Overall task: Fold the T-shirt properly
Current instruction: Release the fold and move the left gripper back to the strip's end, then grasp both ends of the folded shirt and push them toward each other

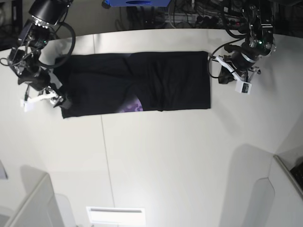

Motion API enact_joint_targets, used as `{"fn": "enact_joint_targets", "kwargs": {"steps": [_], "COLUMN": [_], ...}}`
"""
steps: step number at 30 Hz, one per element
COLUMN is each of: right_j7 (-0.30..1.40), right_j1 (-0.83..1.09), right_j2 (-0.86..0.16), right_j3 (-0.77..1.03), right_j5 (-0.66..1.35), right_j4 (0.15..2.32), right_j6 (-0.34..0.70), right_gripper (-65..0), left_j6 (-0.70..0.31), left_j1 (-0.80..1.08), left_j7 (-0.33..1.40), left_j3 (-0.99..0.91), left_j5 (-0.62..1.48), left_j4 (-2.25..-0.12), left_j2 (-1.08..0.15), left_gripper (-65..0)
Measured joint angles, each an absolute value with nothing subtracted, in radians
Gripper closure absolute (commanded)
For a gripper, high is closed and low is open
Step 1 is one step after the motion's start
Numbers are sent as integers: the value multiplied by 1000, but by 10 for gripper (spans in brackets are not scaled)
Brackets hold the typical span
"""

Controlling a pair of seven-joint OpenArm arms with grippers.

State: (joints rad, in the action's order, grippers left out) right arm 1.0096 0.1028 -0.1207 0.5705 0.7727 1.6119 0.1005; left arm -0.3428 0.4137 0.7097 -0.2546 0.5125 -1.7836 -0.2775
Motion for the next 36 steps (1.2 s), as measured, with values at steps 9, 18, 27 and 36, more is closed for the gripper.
{"fn": "enact_joint_targets", "kwargs": {"steps": [9,18,27,36], "right_j7": [950,927,889,884], "right_j1": [101,120,159,179], "right_j2": [-193,-219,-213,-212], "right_j3": [559,496,398,355], "right_j5": [773,781,800,806], "right_j4": [1489,1447,1474,1485], "right_j6": [110,211,220,222], "right_gripper": [-506,-506,-506,-353], "left_j6": [-344,-344,-344,-344], "left_j1": [407,368,339,335], "left_j7": [615,624,603,602], "left_j3": [-252,-249,-248,-248], "left_j5": [517,513,524,524], "left_j4": [-1652,-1647,-1590,-1589], "left_j2": [-282,-280,-276,-277], "left_gripper": [0,0,0,0]}}
